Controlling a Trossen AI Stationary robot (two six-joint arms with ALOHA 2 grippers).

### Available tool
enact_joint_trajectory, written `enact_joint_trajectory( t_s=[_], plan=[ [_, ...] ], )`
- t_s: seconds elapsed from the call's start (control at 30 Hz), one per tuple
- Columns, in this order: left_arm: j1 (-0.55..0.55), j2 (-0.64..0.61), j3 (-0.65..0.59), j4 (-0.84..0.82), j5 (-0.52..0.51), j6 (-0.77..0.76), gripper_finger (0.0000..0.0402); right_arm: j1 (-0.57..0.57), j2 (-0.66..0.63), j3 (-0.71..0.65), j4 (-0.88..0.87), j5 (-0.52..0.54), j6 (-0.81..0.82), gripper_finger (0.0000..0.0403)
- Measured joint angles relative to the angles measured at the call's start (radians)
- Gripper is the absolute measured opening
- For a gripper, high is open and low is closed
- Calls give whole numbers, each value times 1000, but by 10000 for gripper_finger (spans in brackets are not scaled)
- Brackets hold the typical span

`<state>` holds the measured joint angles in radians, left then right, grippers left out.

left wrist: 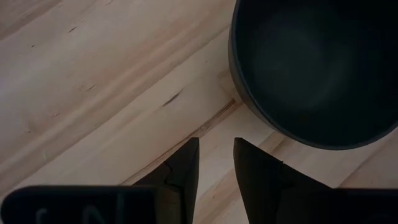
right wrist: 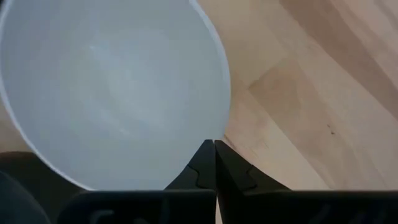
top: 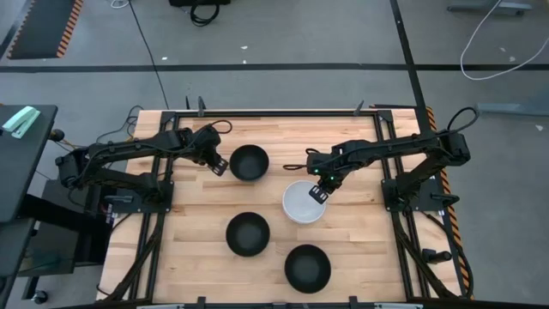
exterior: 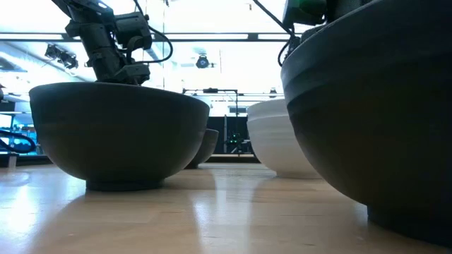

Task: Nest bowls inside each other
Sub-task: Stack the top white bowl on the white bowl, then stack the top left black bowl on the white bowl

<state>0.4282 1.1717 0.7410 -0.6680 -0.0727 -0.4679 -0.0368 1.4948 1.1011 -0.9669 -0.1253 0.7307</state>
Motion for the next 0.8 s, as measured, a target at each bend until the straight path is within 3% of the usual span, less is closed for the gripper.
enact_joint_trajectory(
  t_s=[0.33, 0.57, 0.8],
  plan=[
    [5, 0, 3, 190, 89, 13, 107, -62, 0, 36, 5, 21, -3, 25],
    [88, 26, 71, 115, 89, 66, 107, -94, 0, 36, 9, 21, 3, 38],
    [148, 222, 224, -44, 146, 143, 108, -87, 0, 36, 9, 17, 0, 47]
  ],
)
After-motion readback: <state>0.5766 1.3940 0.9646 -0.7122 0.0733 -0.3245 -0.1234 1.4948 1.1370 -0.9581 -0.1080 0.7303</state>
